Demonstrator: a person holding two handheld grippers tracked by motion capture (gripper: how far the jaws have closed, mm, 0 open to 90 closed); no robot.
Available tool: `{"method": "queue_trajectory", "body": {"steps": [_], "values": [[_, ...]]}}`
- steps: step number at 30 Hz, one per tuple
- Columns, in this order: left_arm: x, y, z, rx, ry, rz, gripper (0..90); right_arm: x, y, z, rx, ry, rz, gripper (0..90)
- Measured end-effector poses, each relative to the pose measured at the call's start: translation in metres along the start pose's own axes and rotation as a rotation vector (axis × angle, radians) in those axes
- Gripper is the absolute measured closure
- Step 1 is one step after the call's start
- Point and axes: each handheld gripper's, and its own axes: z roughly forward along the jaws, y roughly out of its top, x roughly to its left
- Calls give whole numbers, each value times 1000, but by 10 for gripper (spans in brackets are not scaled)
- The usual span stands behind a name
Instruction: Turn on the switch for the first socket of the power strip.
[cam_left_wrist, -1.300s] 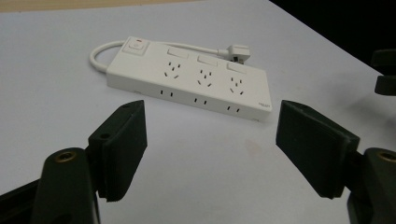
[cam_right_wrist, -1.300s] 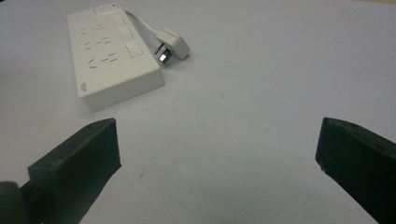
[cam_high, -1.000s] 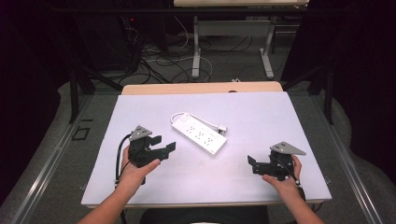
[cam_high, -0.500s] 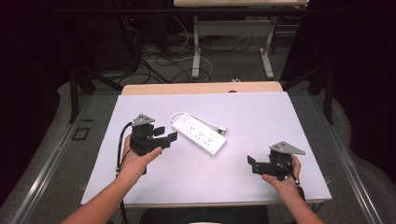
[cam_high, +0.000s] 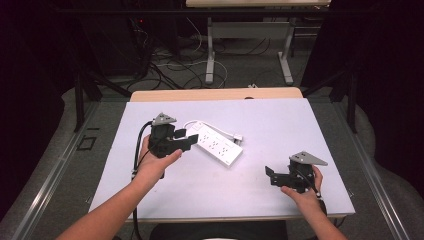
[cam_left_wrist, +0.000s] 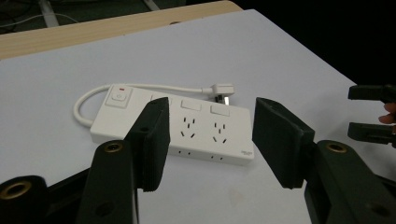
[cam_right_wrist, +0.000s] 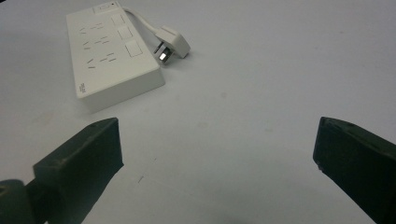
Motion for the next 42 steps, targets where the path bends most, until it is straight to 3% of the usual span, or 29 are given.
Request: {"method": "queue_trajectory", "body": {"steps": [5, 15, 24, 42], "values": [[-2, 8, 4, -1, 4, 1, 469, -1, 0, 0, 3, 2, 2, 7], [-2, 20, 20, -13, 7, -42, 501, -2, 0, 0, 5, 8, 8, 12], [1, 29, 32, 5, 19, -59, 553, -2, 0, 0, 8, 7, 16, 16], [1, 49, 57, 28, 77, -85, 637, -4, 0, 0, 9, 5, 18, 28]]}}
